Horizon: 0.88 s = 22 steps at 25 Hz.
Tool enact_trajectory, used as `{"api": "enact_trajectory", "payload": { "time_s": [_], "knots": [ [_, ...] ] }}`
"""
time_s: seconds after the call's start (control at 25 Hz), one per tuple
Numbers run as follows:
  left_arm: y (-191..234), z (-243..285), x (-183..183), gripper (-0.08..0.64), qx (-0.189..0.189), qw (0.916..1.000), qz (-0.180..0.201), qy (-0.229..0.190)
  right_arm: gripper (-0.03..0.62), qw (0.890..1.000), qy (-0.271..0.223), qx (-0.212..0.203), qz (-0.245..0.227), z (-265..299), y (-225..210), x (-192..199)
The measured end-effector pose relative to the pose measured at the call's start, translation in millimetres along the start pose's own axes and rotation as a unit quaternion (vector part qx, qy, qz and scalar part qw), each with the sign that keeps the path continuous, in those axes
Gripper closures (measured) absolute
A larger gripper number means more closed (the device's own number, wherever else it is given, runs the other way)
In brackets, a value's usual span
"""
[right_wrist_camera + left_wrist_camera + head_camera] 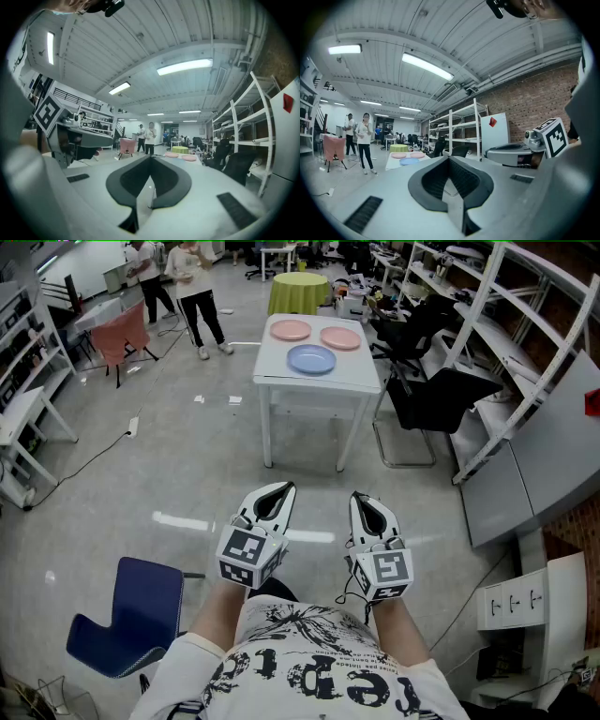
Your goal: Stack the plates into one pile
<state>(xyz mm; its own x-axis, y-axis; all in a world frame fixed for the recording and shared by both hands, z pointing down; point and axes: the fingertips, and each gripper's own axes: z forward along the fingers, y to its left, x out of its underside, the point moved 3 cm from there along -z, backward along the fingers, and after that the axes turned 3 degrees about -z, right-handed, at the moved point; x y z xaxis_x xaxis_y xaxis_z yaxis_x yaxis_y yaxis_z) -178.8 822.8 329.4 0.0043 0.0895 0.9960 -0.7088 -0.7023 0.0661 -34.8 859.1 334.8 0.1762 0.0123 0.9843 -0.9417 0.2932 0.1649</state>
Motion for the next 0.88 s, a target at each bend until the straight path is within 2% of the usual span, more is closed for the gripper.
{"api": "enact_trajectory", "payload": {
  "time_s": [0.2, 0.4, 0.6, 0.88],
  "knots": [
    [3, 7, 4, 0.557, 0.005, 1.0, 0.009, -0.002, 0.589, 1.0, 0.002, -0.001, 0.002, 7, -2, 2],
    [5, 11, 10, 0.557, 0.0, 1.0, 0.002, -0.003, 0.589, 1.0, 0.006, -0.003, 0.013, 10, -5, 11],
    [5, 13, 19, 0.557, -0.002, 1.0, -0.006, 0.001, 0.589, 0.999, 0.011, -0.009, 0.044, 12, -8, 23],
    [1, 27, 28, 0.557, -0.009, 0.9997, -0.02, 0.011, 0.589, 0.998, 0.029, 0.0, 0.048, 11, -29, 38]
  ]
}}
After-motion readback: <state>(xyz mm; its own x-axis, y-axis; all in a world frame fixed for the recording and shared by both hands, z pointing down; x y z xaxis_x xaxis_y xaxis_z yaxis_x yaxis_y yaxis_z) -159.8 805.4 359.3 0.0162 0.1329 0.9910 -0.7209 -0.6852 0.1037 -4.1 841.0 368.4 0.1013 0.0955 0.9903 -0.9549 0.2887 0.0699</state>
